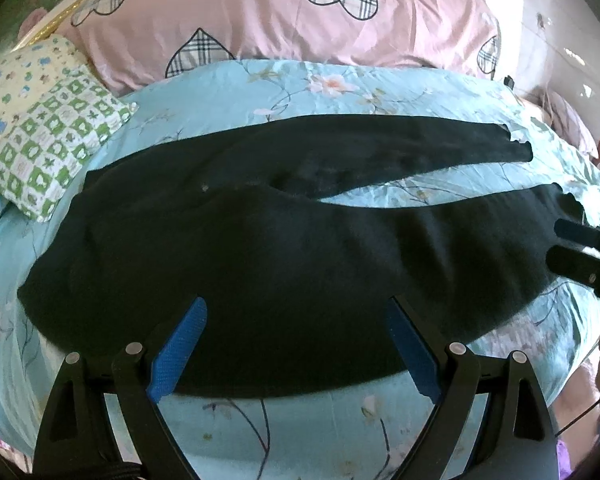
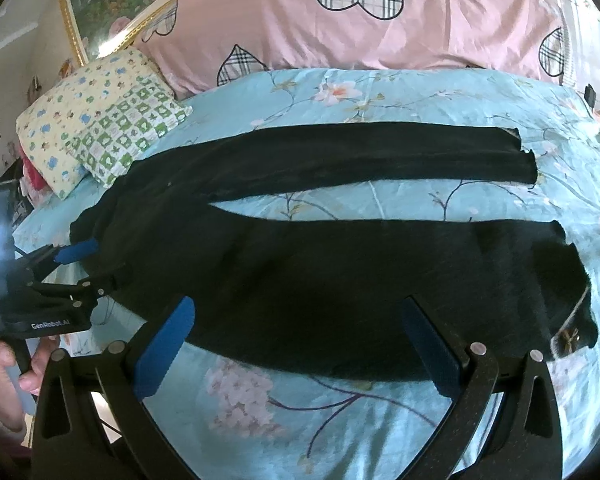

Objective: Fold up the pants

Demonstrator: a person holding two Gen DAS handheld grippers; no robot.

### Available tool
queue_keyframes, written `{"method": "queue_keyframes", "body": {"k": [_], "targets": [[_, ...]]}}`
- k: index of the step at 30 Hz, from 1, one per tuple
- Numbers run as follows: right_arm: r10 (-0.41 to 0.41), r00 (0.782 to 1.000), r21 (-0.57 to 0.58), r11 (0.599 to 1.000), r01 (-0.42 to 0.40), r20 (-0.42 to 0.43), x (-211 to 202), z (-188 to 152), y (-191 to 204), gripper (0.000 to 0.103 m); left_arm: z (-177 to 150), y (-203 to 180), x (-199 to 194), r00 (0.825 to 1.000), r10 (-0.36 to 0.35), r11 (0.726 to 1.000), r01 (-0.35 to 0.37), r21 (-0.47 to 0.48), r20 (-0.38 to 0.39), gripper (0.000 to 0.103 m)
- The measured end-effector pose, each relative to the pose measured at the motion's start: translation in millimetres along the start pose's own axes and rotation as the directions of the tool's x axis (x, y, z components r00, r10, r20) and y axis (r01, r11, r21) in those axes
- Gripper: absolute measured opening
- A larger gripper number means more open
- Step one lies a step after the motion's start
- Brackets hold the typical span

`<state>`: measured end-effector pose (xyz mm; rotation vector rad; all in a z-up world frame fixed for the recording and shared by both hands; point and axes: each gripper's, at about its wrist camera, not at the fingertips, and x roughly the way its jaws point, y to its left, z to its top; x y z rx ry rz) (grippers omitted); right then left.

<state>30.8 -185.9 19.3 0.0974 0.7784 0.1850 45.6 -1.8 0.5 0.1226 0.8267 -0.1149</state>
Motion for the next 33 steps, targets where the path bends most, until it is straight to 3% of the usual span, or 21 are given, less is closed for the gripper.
{"method": "queue_keyframes", "body": {"k": [13, 19, 33], "targets": [[-0.005, 0.998, 0.093, 0.996, 0.011, -0.065, 3.3, 33.7, -40.1, 0.103, 46.5, 4.0, 28.4, 0.999, -0.032, 0.998, 0.032, 0.062, 0.003, 0.092], [0.006, 0.999, 0.122, 0.992, -0.001, -0.046, 12.7, 49.0, -59.5, 0.103, 67.9, 1.3, 47.0, 0.998, -0.056, 0.993, 0.057, 0.102, -0.011, 0.092], [-0.039, 0.998, 0.169, 0.985, 0.045, -0.040, 32.1, 105.7, -133.9, 0.103, 156.3, -8.9, 96.9, 0.990, -0.140, 0.954, 0.143, 0.263, -0.029, 0.092]]}}
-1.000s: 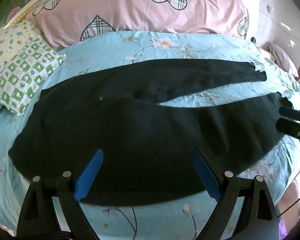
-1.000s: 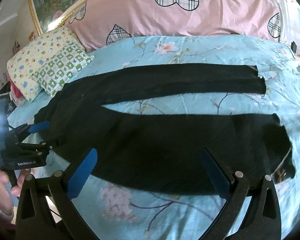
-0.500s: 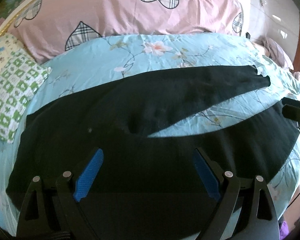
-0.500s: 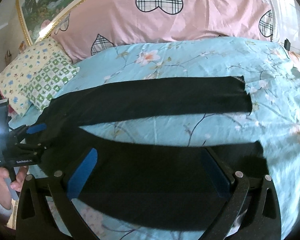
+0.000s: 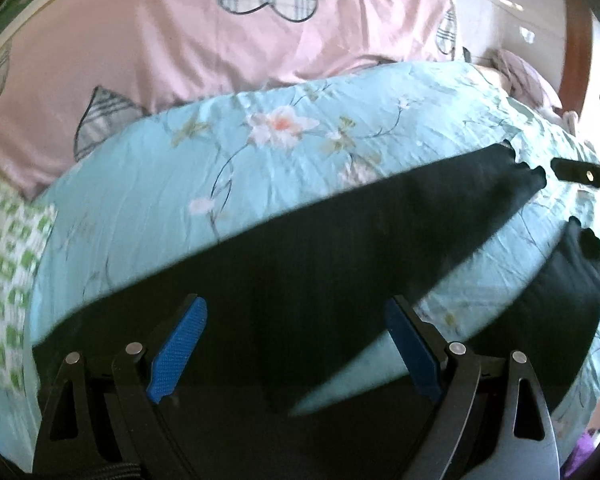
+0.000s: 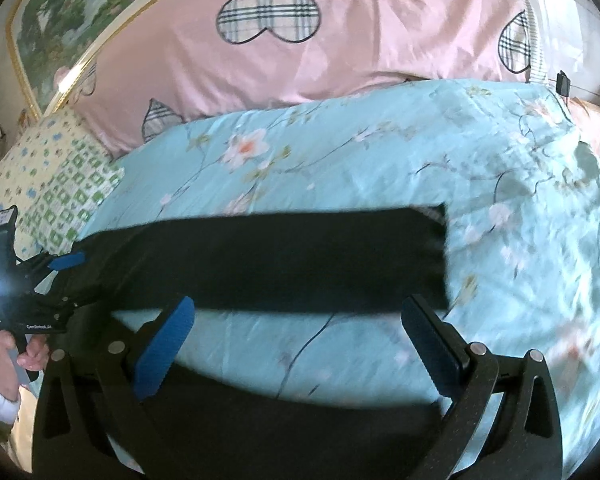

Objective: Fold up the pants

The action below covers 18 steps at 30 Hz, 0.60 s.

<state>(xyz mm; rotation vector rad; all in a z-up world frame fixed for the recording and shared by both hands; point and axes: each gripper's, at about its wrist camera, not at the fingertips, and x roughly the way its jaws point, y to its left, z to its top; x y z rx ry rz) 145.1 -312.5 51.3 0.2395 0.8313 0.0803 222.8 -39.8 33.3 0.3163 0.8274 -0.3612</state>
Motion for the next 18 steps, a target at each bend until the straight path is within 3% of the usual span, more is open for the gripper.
{"method": "queue_keyframes", "body": {"k": [9, 18], "targets": [[0.002, 0.999, 0.118, 0.993, 0.004, -0.046, 31.4, 42.0, -64.2, 0.102, 56.4, -2.2, 49.7, 0.990, -0.131, 0.972, 0.138, 0.192, -0.049, 0.092], [-0.013, 0.994, 0.095, 0.995, 0.024, -0.108, 65.7, 58.4, -87.9, 0.096, 85.4, 0.6, 106.1, 0.954, -0.265, 0.931, 0.292, 0.220, -0.141, 0.092]]}}
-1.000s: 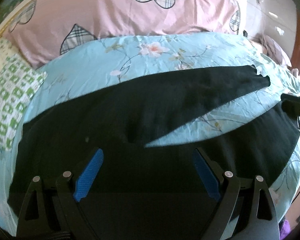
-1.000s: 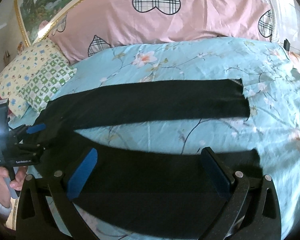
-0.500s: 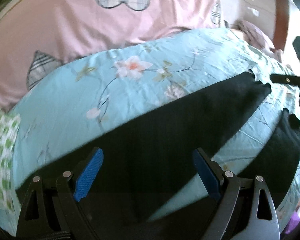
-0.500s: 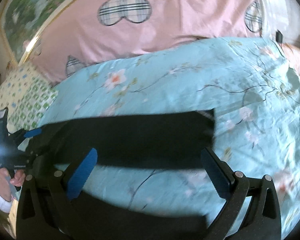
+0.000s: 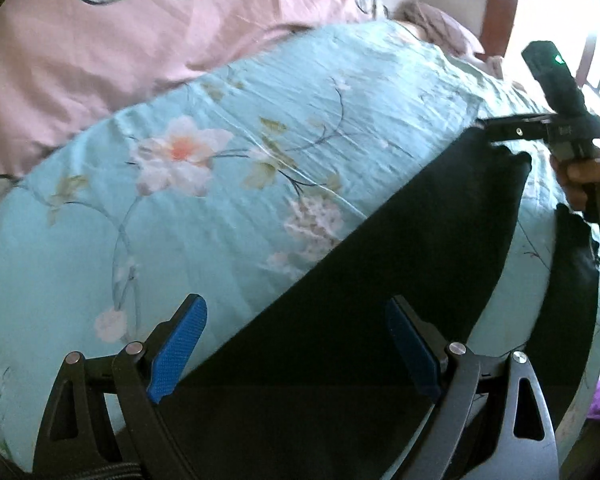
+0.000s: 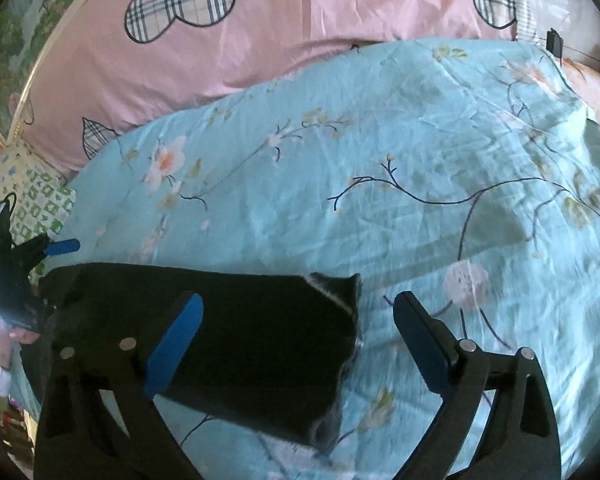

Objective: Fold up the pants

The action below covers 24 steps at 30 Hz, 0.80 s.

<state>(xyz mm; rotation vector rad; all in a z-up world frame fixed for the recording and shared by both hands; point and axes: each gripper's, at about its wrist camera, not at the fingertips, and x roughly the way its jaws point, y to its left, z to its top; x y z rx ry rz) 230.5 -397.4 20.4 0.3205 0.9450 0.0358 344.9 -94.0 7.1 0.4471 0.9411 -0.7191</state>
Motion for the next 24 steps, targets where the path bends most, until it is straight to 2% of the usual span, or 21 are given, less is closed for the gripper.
{"method": "queue_keyframes", "body": {"k": [3, 4, 7, 8, 9, 11, 12, 13, 14, 16, 24], "targets": [[0.010, 1.000, 0.007, 1.000, -0.010, -0.022, 11.2, 4.8, -3.9, 0.095, 5.0, 2.8, 23.7, 0.998, 0.006, 1.000, -0.005, 0.028, -0.061, 0.090], [0.013, 1.000, 0.008, 1.000, -0.013, -0.026, 13.2, 5.3, -4.7, 0.093, 6.3, 3.3, 30.9, 0.997, 0.007, 0.999, -0.004, 0.038, -0.082, 0.087], [0.026, 0.999, -0.003, 1.000, -0.026, -0.034, 17.9, 7.5, -4.3, 0.084, 9.4, -2.8, 47.4, 0.987, -0.048, 0.996, 0.060, 0.071, -0.155, 0.077], [0.030, 0.999, -0.007, 1.000, -0.030, -0.036, 18.7, 8.1, -3.8, 0.078, 10.1, -5.5, 50.0, 0.984, -0.062, 0.994, 0.075, 0.075, -0.169, 0.075], [0.033, 0.999, -0.011, 0.999, -0.033, -0.039, 19.5, 8.4, -3.0, 0.075, 10.7, -7.7, 52.4, 0.981, -0.075, 0.993, 0.091, 0.078, -0.180, 0.070], [0.039, 0.998, -0.019, 0.999, -0.040, -0.047, 21.2, 8.9, -0.6, 0.060, 11.4, -12.8, 51.6, 0.976, -0.109, 0.989, 0.125, 0.075, -0.189, 0.049], [0.040, 0.998, -0.024, 0.999, -0.041, -0.047, 21.4, 8.9, 0.4, 0.054, 11.1, -14.7, 49.0, 0.975, -0.121, 0.988, 0.137, 0.072, -0.186, 0.027], [0.038, 0.998, -0.025, 0.999, -0.039, -0.047, 20.8, 8.7, 0.5, 0.043, 10.6, -16.8, 45.3, 0.976, -0.122, 0.988, 0.136, 0.071, -0.179, 0.015], [0.037, 0.998, -0.023, 0.999, -0.038, -0.044, 19.5, 8.6, 0.1, 0.028, 8.8, -19.8, 38.5, 0.981, -0.112, 0.989, 0.125, 0.074, -0.161, 0.013], [0.054, 0.998, -0.015, 0.998, -0.055, -0.027, 12.8, 8.2, -1.3, 0.012, 4.6, -23.4, 26.1, 0.985, -0.105, 0.991, 0.114, 0.065, -0.134, 0.008], [0.113, 0.992, -0.079, 0.991, -0.110, 0.046, -29.1, -5.2, 12.7, 0.010, -22.1, -50.9, -48.4, 0.994, -0.107, 0.994, 0.108, 0.019, -0.030, 0.005]]}}
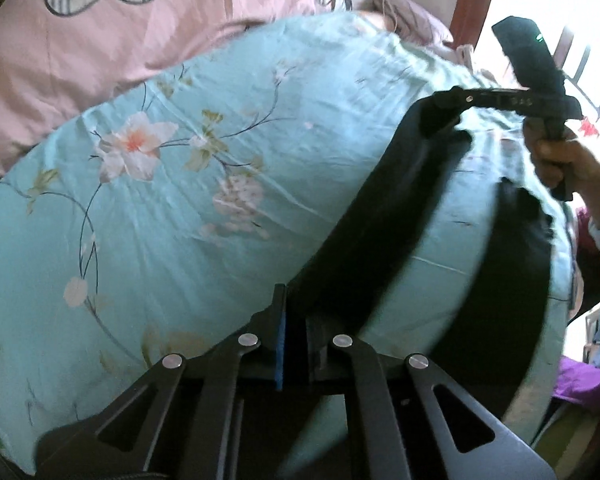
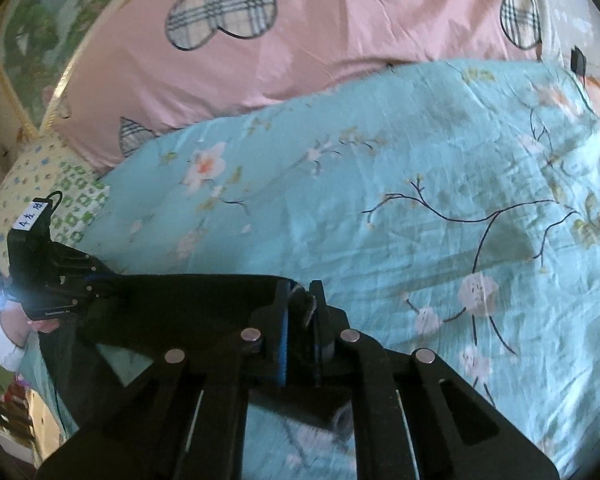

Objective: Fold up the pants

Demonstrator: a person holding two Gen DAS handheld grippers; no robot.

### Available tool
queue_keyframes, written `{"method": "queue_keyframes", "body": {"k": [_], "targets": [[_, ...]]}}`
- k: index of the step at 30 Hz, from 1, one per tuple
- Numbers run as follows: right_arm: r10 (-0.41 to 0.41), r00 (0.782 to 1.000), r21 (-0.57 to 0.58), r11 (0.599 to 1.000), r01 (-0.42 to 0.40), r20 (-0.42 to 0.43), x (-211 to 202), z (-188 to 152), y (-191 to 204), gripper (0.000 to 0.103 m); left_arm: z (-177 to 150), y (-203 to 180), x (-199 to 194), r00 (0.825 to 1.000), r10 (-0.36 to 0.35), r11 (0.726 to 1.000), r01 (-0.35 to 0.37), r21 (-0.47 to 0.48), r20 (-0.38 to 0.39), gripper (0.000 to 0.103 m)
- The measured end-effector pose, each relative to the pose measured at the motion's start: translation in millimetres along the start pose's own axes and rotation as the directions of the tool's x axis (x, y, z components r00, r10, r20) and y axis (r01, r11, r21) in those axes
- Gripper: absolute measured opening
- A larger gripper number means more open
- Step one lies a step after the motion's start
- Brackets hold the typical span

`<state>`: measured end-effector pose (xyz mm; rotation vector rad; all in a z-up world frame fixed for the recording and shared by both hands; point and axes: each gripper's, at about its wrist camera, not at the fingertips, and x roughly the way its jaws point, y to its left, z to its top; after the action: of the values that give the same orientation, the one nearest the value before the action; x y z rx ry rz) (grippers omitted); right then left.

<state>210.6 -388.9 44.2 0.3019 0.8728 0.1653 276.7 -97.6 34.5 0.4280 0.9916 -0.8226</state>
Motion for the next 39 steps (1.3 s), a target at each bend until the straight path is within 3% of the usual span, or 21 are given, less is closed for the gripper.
{"method": "queue_keyframes", "body": {"k": [8, 24, 30, 39], "targets": [[0.089, 0.994, -0.043, 0.995, -0.087, 0.057, -43.8, -34.9, 10.7, 0.010, -41.7, -55.5, -48.4, 0.998, -0.017, 0.999, 0.020, -0.045, 0.060, 0.004], [0.160, 0.984, -0.176, 0.974, -0.143, 0.081, -94.7, -107.2, 22.9, 0.010, -105.9, -115.7, -69.3, 0.995, -0.002, 0.994, 0.012, -0.107, 0.095, 0.004], [0.125, 0.990, -0.255, 0.961, -0.104, 0.070, -110.7, -120.5, 38.0, 0.009, -116.8, -127.2, -72.4, 0.993, 0.016, 0.995, -0.005, -0.097, 0.116, 0.004], [0.067, 0.998, -0.230, 0.971, -0.065, -0.002, -95.8, -162.1, 29.6, 0.009, -140.2, -140.6, -38.4, 0.997, 0.029, 0.995, -0.023, -0.097, 0.065, 0.006]]}}
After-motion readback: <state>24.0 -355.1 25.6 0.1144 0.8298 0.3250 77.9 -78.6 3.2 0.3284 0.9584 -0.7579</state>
